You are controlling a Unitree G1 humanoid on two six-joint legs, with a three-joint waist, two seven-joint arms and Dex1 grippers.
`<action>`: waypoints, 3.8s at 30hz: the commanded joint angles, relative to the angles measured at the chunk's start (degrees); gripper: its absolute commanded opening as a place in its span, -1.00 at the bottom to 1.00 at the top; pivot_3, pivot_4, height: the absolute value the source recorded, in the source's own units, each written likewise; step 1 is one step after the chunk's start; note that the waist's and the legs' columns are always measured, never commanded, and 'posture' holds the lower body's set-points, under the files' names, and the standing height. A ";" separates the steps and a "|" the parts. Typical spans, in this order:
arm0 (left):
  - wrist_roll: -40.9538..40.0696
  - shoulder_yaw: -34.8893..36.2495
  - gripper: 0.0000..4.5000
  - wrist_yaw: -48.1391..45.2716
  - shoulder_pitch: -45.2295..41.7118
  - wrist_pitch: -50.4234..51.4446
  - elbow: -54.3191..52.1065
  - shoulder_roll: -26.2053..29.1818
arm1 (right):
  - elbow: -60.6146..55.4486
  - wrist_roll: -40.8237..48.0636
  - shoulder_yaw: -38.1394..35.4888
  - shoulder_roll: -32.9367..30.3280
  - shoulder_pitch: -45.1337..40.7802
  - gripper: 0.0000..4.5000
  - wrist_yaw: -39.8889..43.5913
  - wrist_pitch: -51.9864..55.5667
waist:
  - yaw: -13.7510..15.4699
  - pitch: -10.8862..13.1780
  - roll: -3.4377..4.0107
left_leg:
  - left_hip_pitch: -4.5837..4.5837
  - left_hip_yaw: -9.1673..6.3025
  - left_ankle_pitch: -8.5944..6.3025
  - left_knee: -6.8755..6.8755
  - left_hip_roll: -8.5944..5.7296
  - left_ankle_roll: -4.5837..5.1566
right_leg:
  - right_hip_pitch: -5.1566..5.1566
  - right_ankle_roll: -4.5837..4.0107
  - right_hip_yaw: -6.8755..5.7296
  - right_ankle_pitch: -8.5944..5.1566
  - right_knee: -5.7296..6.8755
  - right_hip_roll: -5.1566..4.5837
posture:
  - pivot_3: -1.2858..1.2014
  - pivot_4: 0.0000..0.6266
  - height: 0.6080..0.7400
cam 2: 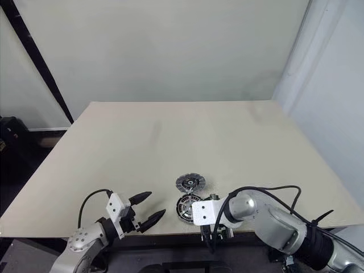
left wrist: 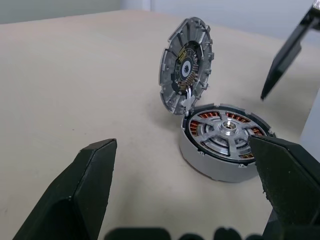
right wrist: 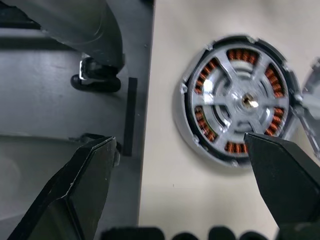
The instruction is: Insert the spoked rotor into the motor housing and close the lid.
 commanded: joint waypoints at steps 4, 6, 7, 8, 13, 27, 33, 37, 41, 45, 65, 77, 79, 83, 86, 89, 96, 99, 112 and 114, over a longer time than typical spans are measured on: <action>0.27 0.24 1.00 0.07 0.48 -1.11 -1.16 0.00 | 2.13 -3.79 -0.49 3.29 0.57 0.99 -0.72 -1.03 | 0.10 0.00 -0.01 | -0.01 -0.01 0.00 0.07 0.00 0.00 | 0.02 0.00 -0.02 0.00 0.01 0.00 | 0.03 -1.00 1.00; 0.24 0.31 1.00 0.05 0.65 -1.13 -1.21 0.07 | 2.98 -4.63 -0.44 4.06 1.21 0.99 -0.96 -1.45 | 0.17 0.00 0.00 | -0.01 -0.02 0.00 0.08 0.00 -0.01 | 0.02 -0.02 -0.04 0.01 0.01 0.00 | 0.03 -1.00 1.00; 0.23 0.33 1.00 0.04 0.72 -1.13 -1.25 0.09 | 3.55 -4.95 -0.57 4.59 1.62 0.99 -1.12 -1.53 | 0.18 0.00 0.01 | -0.01 0.00 0.00 0.08 0.00 -0.01 | 0.02 -0.02 -0.03 0.01 0.02 0.00 | 0.03 -1.00 1.00; 0.19 0.38 1.00 0.01 0.72 -1.11 -1.25 0.13 | 4.05 -5.33 -0.62 4.99 1.93 0.99 -1.20 -1.72 | 0.23 0.00 0.00 | -0.01 0.00 0.00 0.11 0.00 -0.01 | 0.02 -0.02 -0.03 0.01 0.02 0.00 | 0.03 -1.00 1.00; 0.10 0.50 1.00 -0.07 0.55 -0.97 -1.24 0.23 | 5.97 -6.22 -1.21 6.84 3.27 0.92 -2.05 -2.23 | 0.49 0.00 0.00 | -0.01 -0.03 -0.01 0.19 0.01 -0.01 | 0.02 -0.01 -0.08 0.01 0.06 0.00 | 0.03 -1.00 1.00; 0.13 0.46 1.00 0.18 0.65 -0.79 -1.52 0.16 | 8.65 -7.03 -4.66 11.18 5.73 -0.96 -5.43 -2.77 | 0.55 0.00 -0.01 | 0.06 -0.03 0.01 0.28 0.05 -0.03 | 0.08 -0.07 -0.12 0.04 0.13 0.03 | 0.03 -1.00 1.00; 0.18 0.49 1.00 0.35 0.70 -0.80 -1.54 0.10 | 7.05 -3.13 -9.59 17.27 7.61 -0.96 -7.66 5.17 | 0.51 -0.01 -0.02 | 0.06 -0.04 0.03 0.36 0.08 -0.04 | 0.07 -0.10 -0.14 0.06 0.18 0.03 | 0.03 -1.00 1.00; 0.19 0.48 1.00 0.49 0.73 -0.82 -1.47 0.05 | 5.85 -1.43 -13.19 24.04 8.41 -0.96 -11.96 13.46 | 0.59 0.01 0.00 | -0.02 -0.04 0.04 0.36 0.11 -0.06 | 0.04 -0.13 -0.15 0.09 0.23 0.06 | 0.03 -1.00 1.00; 0.15 0.48 1.00 0.71 0.74 -0.94 -1.36 -0.05 | 6.47 -1.63 -16.15 30.26 8.28 -0.96 -18.53 20.57 | 0.69 0.01 0.02 | -0.15 -0.03 0.03 0.35 0.10 -0.07 | -0.07 -0.32 -0.15 0.21 0.22 0.04 | 0.03 -1.00 1.00; 0.20 0.71 1.00 1.10 0.78 -1.23 -1.16 -0.25 | 7.79 0.30 -19.70 36.23 8.48 -0.96 -23.19 26.15 | 0.72 0.02 0.03 | -0.26 -0.02 0.03 0.35 0.06 -0.08 | -0.13 -0.35 -0.18 0.24 0.18 0.01 | 0.03 -1.00 1.00; 0.53 3.65 1.00 5.58 1.39 -6.46 1.75 -3.04 | -1.65 13.19 -23.63 42.74 13.61 -0.96 -30.08 42.94 | 0.59 0.01 0.06 | -0.30 -0.06 0.07 0.27 0.09 -0.18 | -0.07 -0.13 -0.52 0.10 0.14 0.01 | 0.03 -1.00 1.00; 1.05 3.21 1.00 5.67 0.90 -7.15 2.77 -3.78 | 2.02 17.65 -25.49 48.56 13.43 -0.96 -34.13 44.57 | 0.24 0.01 0.05 | -0.29 -0.06 0.07 0.22 0.12 -0.18 | -0.09 -0.11 -0.53 0.08 0.14 0.04 | 0.03 -1.00 1.00; 1.15 3.07 1.00 5.63 0.90 -7.18 2.76 -3.84 | 3.85 17.73 -25.42 49.75 13.03 -0.96 -34.92 43.68 | -0.08 0.01 0.05 | -0.28 -0.07 0.08 0.21 0.13 -0.19 | -0.09 -0.10 -0.54 0.08 0.15 0.04 | 0.03 -1.00 1.00; 1.21 3.11 1.00 5.54 0.77 -7.24 2.88 -3.82 | 5.42 18.05 -24.72 49.75 12.51 -0.96 -35.70 42.15 | -0.66 -0.01 0.02 | -0.25 -0.08 0.09 0.21 0.15 -0.21 | -0.07 -0.10 -0.53 0.08 0.15 0.04 | 0.03 -1.00 1.00; 1.26 3.19 1.00 5.50 0.87 -7.33 2.85 -3.72 | 5.11 18.43 -23.11 47.85 11.87 -0.65 -35.46 40.86 | -0.64 -0.01 0.02 | -0.19 -0.08 0.09 0.21 0.16 -0.21 | -0.08 -0.10 -0.53 0.08 0.15 0.04 | 0.03 -1.00 1.00; 1.27 3.21 1.00 5.51 0.99 -7.36 2.78 -3.70 | 3.68 19.59 -21.14 45.25 11.12 -0.24 -34.65 39.93 | -0.63 0.00 0.04 | -0.21 -0.10 0.10 0.21 0.16 -0.22 | -0.10 -0.11 -0.53 0.08 0.15 0.03 | 0.03 -1.00 1.00; 1.19 3.28 1.00 5.44 1.16 -7.25 2.64 -3.56 | -1.05 21.70 -19.28 39.70 8.83 0.84 -33.87 39.65 | -0.61 0.00 0.04 | -0.29 -0.15 0.10 0.21 0.10 -0.21 | -0.11 -0.11 -0.52 0.09 0.13 -0.02 | 0.03 -1.00 1.00; 1.00 3.50 1.00 5.31 1.07 -6.91 2.63 -3.30 | -5.15 23.55 -18.81 35.77 6.34 0.99 -32.14 40.36 | -0.61 0.01 0.04 | -0.28 -0.16 0.11 0.22 0.10 -0.21 | -0.12 -0.10 -0.52 0.08 0.13 -0.02 | 0.03 -1.00 1.00; 0.42 3.58 1.00 4.67 0.99 -5.72 2.36 -2.43 | -4.04 18.10 -26.15 21.00 -3.98 0.99 -32.98 24.51 | -0.38 0.02 0.04 | -0.30 -0.17 0.10 0.21 0.03 -0.20 | -0.12 -0.10 -0.62 0.07 -0.01 -0.11 | 0.03 -1.00 1.00; 0.36 3.61 1.00 4.55 1.01 -5.60 2.30 -2.30 | -1.75 14.31 -23.88 15.69 -4.02 0.99 -32.79 20.83 | -0.38 0.02 0.05 | -0.38 -0.13 0.10 0.20 0.02 -0.19 | -0.12 -0.14 -0.62 0.09 -0.02 -0.11 | 0.03 -1.00 1.00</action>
